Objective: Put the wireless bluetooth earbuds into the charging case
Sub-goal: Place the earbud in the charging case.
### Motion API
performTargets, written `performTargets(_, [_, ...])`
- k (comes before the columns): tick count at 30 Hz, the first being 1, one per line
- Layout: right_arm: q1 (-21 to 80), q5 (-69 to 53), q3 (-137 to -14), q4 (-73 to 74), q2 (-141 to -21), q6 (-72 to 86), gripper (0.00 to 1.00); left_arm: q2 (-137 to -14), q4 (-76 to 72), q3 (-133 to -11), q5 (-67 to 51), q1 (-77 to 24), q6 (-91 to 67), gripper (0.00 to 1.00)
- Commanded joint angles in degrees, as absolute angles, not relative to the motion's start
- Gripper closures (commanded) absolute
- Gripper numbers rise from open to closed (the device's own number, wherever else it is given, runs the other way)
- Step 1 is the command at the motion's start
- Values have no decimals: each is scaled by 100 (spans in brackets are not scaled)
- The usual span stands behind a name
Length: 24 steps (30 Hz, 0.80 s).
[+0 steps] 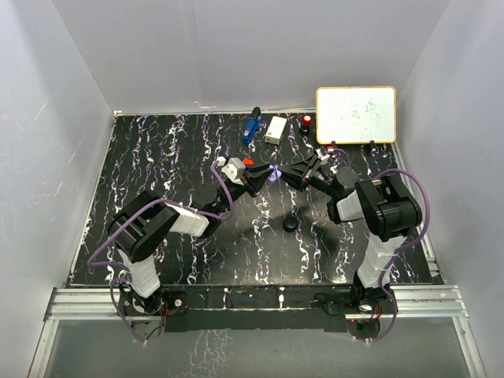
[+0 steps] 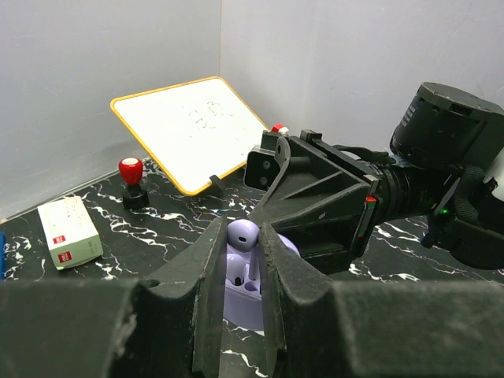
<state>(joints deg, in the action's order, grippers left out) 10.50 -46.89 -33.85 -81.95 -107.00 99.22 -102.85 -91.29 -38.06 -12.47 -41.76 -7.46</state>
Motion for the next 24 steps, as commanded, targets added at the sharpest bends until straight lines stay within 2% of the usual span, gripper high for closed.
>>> performTargets(1, [1079,-4675,-3349,-8913,-10796,10106,100,-10230,-10242,-3951,-1248,-4198,-627,100])
performTargets(24, [1081,-4619,-3340,-9279,-10915,10345,100,-10272,-10247,-3866,-1310,-4236,-585,100])
